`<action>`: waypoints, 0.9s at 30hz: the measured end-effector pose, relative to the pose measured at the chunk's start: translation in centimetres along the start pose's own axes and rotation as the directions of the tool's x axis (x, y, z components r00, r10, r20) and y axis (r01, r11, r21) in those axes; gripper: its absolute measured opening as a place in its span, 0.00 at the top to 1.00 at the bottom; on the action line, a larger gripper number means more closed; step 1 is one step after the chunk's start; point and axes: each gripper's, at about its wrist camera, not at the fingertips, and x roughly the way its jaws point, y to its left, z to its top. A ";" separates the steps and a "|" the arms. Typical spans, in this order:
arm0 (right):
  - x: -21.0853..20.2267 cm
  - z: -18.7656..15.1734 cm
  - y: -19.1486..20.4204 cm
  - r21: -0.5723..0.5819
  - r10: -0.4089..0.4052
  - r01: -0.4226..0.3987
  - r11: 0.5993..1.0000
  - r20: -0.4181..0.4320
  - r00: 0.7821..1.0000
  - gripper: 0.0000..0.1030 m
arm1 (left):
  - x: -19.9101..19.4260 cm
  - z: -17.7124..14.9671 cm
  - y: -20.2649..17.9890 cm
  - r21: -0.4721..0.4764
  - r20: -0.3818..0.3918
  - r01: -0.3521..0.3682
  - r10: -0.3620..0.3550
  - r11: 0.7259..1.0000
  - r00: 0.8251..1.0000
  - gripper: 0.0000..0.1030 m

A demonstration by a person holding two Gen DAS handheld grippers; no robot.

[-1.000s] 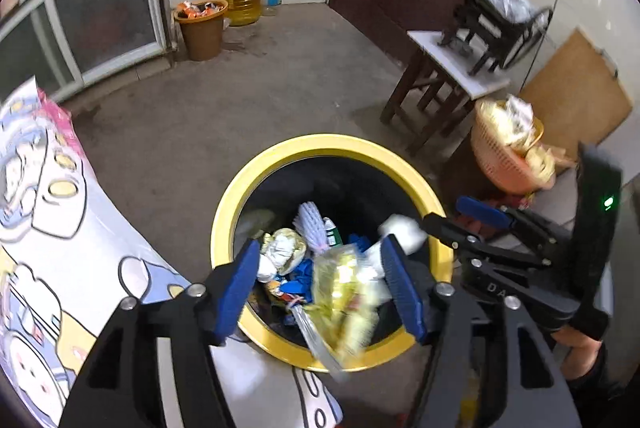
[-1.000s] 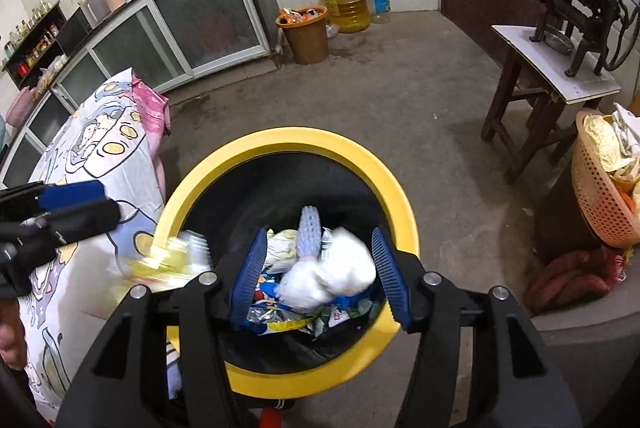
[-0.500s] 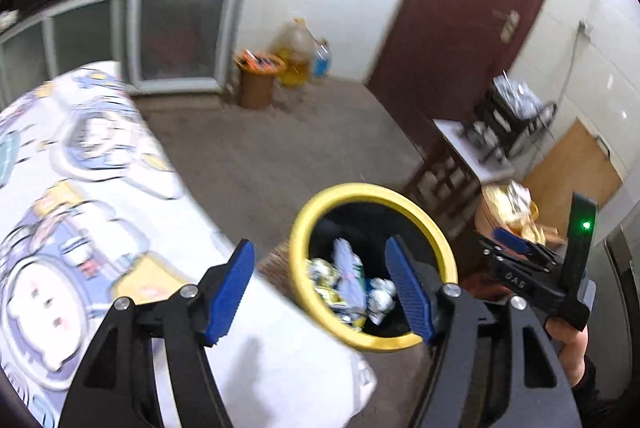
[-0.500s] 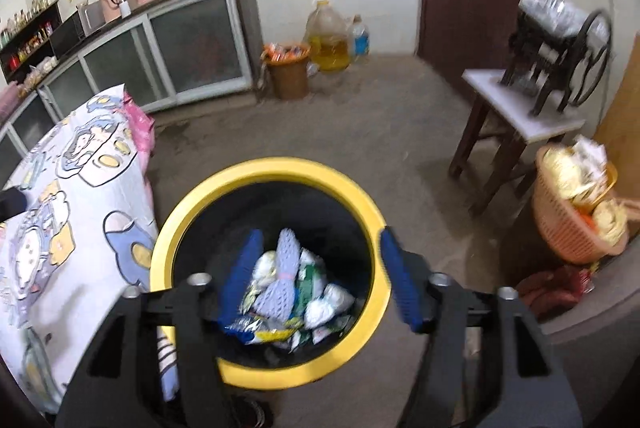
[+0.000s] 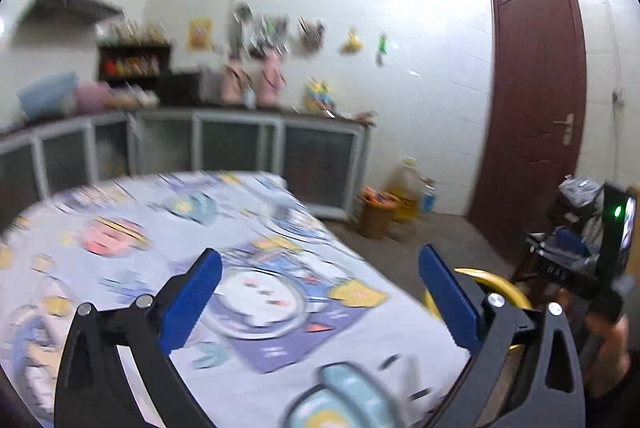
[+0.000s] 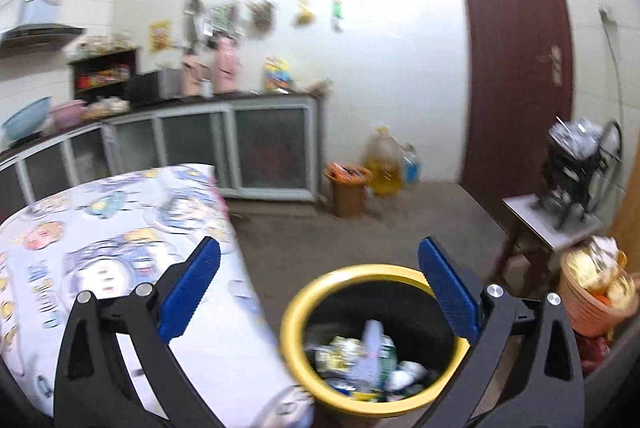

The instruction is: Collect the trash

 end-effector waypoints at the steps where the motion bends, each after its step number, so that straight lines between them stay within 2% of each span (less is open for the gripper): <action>1: -0.7 -0.1 1.1 -0.013 0.018 -0.018 1.000 0.019 1.000 0.08 | -1.1 -0.4 0.1 0.014 0.021 -0.042 0.041 0.999 0.999 0.08; 3: -2.5 -0.5 3.1 -0.029 0.032 -0.030 0.999 0.076 0.997 0.08 | -3.6 -1.2 0.3 0.018 0.058 -0.117 0.116 0.993 0.992 0.08; 6: -4.8 -1.3 5.0 -0.038 0.025 -0.020 0.999 0.131 0.991 0.08 | -5.9 -2.3 1.1 -0.005 0.078 -0.167 0.166 0.986 0.983 0.08; 7: -5.5 -1.7 5.6 -0.040 0.012 -0.007 0.999 0.143 0.990 0.08 | -6.4 -2.6 1.2 -0.008 0.079 -0.223 0.223 0.975 0.972 0.08; 10: -6.8 -2.9 6.3 -0.018 0.050 -0.048 0.999 0.170 0.984 0.08 | -6.7 -3.6 1.7 -0.039 0.044 -0.357 0.358 0.933 0.933 0.08; 14: -7.4 -4.4 7.3 -0.038 0.098 -0.093 0.995 0.155 0.983 0.08 | -6.9 -5.7 2.8 -0.090 0.012 -0.430 0.433 0.898 0.901 0.08; 15: -7.4 -4.8 7.6 -0.048 0.112 -0.106 0.993 0.139 0.984 0.08 | -6.8 -6.2 3.0 -0.097 -0.008 -0.439 0.440 0.893 0.898 0.08; 18: -7.5 -6.1 8.6 -0.072 0.150 -0.143 0.987 0.102 0.983 0.08 | -6.9 -7.6 3.5 -0.115 -0.046 -0.416 0.413 0.902 0.909 0.08; 22: -7.6 -7.5 9.8 -0.096 0.162 -0.155 0.983 0.068 0.984 0.08 | -6.8 -8.7 4.9 -0.176 -0.080 -0.402 0.394 0.899 0.916 0.08; 24: -7.6 -8.0 9.8 -0.076 0.185 -0.181 0.980 0.046 0.982 0.08 | -6.7 -9.4 5.1 -0.191 -0.089 -0.412 0.402 0.891 0.911 0.08; 27: -7.6 -8.3 10.1 -0.074 0.169 -0.165 0.984 0.049 0.984 0.08 | -6.3 -9.9 5.0 -0.177 -0.104 -0.428 0.415 0.887 0.904 0.08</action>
